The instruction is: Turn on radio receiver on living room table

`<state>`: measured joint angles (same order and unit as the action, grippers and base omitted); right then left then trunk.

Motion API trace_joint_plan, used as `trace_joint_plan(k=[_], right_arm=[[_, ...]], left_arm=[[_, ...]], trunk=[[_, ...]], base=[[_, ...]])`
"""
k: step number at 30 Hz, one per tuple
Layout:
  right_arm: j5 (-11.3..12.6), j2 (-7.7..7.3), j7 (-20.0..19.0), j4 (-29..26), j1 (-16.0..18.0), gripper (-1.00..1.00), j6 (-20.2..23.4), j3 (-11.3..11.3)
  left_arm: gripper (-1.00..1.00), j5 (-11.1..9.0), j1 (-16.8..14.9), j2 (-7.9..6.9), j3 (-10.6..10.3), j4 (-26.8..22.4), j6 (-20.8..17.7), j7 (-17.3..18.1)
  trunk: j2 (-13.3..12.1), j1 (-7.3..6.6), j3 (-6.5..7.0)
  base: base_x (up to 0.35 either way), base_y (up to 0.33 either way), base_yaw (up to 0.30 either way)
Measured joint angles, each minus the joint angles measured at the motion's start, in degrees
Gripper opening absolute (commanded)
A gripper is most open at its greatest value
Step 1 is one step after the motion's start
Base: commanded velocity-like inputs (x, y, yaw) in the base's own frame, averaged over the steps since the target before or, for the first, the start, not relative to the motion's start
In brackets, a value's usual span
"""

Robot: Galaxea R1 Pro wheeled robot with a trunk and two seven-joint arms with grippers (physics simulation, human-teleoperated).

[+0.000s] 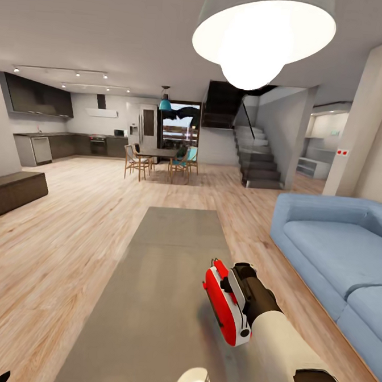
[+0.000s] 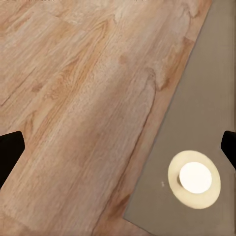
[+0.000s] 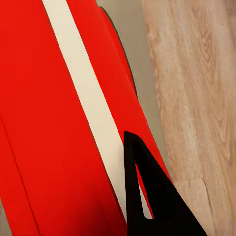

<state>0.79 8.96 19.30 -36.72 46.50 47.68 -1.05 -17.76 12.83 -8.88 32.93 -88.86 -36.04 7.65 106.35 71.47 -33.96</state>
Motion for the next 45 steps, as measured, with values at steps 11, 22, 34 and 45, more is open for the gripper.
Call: trace_joint_plan(k=[11, 22, 34, 45], right_arm=[[0.0, 0.0, 0.1, 0.0, 0.0, -1.0, 0.0, 0.0], [0.0, 0.0, 0.1, 0.0, 0.0, -1.0, 0.0, 0.0], [0.0, 0.0, 0.1, 0.0, 0.0, -1.0, 0.0, 0.0], [0.0, 0.0, 0.0, -0.2, 0.0, -1.0, 0.0, 0.1]], left_arm=[[1.0, 0.0, 0.0, 0.0, 0.0, 0.0, 0.0, 0.0], [1.0, 0.0, 0.0, 0.0, 0.0, 0.0, -0.1, 0.0], [1.0, 0.0, 0.0, 0.0, 0.0, 0.0, -0.1, 0.0], [1.0, 0.0, 0.0, -0.08, 0.0, 0.0, -0.1, 0.0]], trunk=[[-4.4, -2.42, 1.97], [-8.8, -4.83, 3.95], [-13.6, -7.47, 6.1], [-18.0, -9.88, 8.08]], base=[[0.0, 0.0, 0.0], [0.0, 0.0, 0.0], [0.0, 0.0, 0.0], [0.0, 0.0, 0.0]])
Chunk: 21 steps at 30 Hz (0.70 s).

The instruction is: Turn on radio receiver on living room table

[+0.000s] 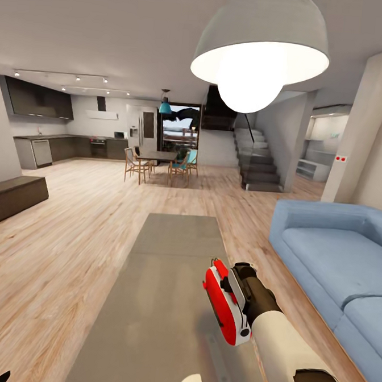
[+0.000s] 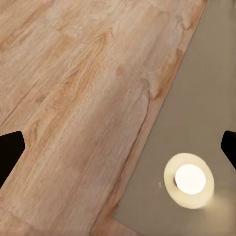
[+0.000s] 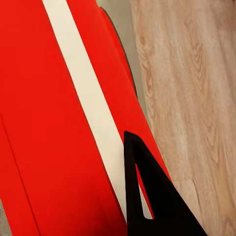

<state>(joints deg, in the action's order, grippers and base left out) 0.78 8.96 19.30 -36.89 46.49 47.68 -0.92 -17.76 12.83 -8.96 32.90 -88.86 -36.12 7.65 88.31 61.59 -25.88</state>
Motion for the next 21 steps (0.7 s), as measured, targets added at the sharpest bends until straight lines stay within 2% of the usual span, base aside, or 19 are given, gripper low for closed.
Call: trace_joint_plan(k=[6, 13, 21], right_arm=[[-0.3, 0.0, 0.1, -0.1, 0.0, -1.0, 0.0, 0.6], [-0.3, 0.0, 0.3, -0.1, 0.0, -1.0, -0.3, 3.1], [-0.1, 0.0, 0.2, -0.1, 0.0, -1.0, -0.3, 3.5]], left_arm=[[1.0, 0.0, 0.0, 0.0, 0.0, 0.0, 0.0, 0.0], [1.0, 0.0, 0.0, 0.03, 0.0, 0.0, 0.0, 0.0], [1.0, 0.0, 0.0, 0.05, 0.0, 0.0, 0.0, 0.0]], trunk=[[-2.4, -1.32, 1.08], [-5.2, -2.86, 2.33], [-8.4, -4.61, 3.54]], base=[[0.0, 0.0, 0.0], [0.0, 0.0, 0.0], [0.0, 0.0, 0.0]])
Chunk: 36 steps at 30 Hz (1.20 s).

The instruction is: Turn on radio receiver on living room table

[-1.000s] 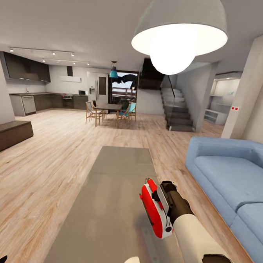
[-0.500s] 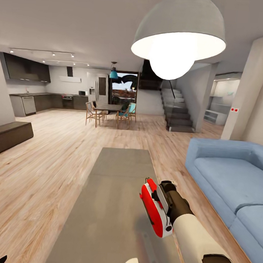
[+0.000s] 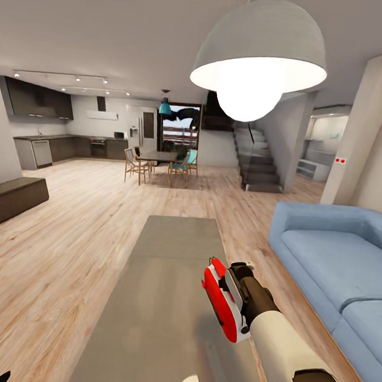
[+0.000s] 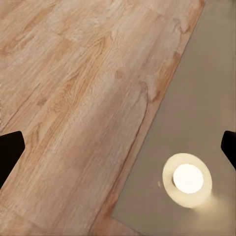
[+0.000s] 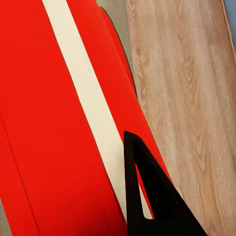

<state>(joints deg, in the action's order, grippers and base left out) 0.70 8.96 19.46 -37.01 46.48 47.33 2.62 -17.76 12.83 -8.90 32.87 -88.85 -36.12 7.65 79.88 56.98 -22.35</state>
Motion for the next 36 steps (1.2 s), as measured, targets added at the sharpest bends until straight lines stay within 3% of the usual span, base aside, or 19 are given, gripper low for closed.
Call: trace_joint_plan(k=[36], right_arm=[[0.1, 0.0, -0.1, -1.2, 0.0, -1.0, 0.3, -0.1]], left_arm=[[1.0, 0.0, 0.0, 0.03, 0.0, 0.0, 0.0, 0.0]], trunk=[[-14.4, -7.91, 3.1]], base=[[0.0, 0.0, 0.0]])
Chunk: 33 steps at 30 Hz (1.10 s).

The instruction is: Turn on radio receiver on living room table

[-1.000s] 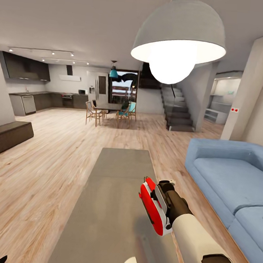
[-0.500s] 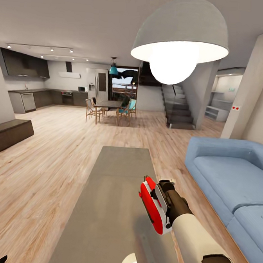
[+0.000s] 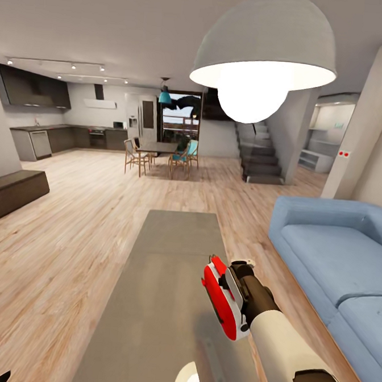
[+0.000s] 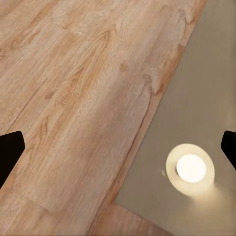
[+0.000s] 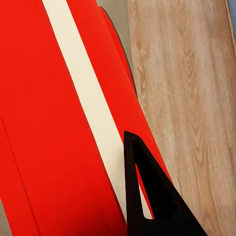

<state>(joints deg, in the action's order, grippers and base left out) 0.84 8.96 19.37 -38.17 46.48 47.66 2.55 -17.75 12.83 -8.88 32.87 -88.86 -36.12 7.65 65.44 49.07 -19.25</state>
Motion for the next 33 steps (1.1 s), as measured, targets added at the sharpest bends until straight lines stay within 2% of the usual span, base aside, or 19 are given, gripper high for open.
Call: trace_joint_plan(k=[33], right_arm=[[0.0, 0.0, 0.0, 0.0, 0.0, -1.0, 0.2, 0.0]], left_arm=[[1.0, 0.0, 0.0, 0.09, -0.4, 0.0, -0.1, 0.0]], trunk=[[-13.2, -7.25, 2.77]], base=[[0.0, 0.0, 0.0]])
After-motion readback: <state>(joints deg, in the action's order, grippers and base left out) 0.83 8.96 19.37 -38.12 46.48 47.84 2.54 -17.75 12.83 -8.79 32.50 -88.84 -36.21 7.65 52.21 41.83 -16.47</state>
